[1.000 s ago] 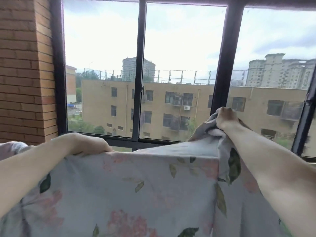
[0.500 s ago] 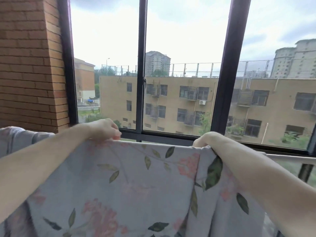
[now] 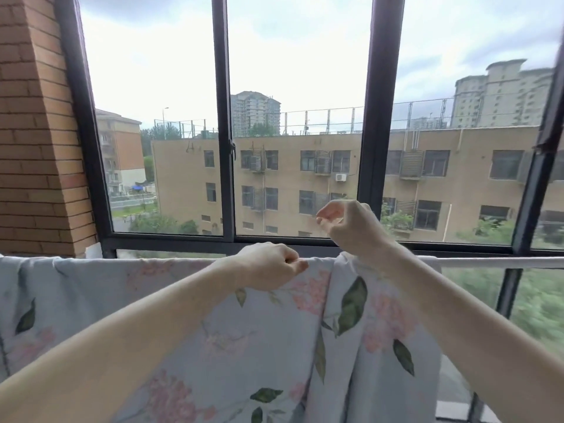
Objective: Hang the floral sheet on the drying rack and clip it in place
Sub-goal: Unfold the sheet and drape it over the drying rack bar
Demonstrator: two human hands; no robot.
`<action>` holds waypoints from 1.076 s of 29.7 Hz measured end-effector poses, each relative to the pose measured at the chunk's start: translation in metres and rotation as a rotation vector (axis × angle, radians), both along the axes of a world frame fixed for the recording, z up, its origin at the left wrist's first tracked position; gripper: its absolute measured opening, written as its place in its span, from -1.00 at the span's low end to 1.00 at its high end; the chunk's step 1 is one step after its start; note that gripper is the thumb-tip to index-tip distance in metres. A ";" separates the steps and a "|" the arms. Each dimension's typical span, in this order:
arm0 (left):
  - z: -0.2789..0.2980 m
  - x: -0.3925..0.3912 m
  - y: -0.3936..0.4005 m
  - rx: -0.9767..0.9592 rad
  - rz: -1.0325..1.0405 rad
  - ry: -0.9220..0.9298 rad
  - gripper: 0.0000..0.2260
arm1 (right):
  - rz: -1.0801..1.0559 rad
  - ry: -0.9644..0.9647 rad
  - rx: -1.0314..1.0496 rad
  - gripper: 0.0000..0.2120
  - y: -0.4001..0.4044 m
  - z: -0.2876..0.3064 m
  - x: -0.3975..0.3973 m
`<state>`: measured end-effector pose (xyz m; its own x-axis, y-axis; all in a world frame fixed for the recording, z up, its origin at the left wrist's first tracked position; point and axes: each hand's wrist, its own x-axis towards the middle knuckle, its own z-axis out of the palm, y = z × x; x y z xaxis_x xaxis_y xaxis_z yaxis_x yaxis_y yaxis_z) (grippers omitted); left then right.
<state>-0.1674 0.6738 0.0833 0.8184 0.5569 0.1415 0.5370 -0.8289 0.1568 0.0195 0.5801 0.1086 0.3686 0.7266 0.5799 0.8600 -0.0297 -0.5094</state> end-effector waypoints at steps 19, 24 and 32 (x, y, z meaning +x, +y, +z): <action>-0.001 0.001 0.008 -0.011 -0.083 0.017 -0.54 | -0.334 0.468 0.300 -0.60 -0.108 -0.144 -0.041; 0.003 -0.002 0.002 -0.047 -0.090 0.030 -0.54 | -0.499 0.360 0.761 -0.82 -0.130 -0.060 0.001; 0.007 0.001 0.007 -0.286 -0.084 0.048 -0.57 | -0.749 0.142 0.767 -0.74 -0.119 0.055 0.110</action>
<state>-0.1662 0.6809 0.0902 0.8652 0.4988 -0.0514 0.4809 -0.7964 0.3667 0.1292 0.4613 0.1640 0.6675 -0.2501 0.7014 0.6876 -0.1545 -0.7095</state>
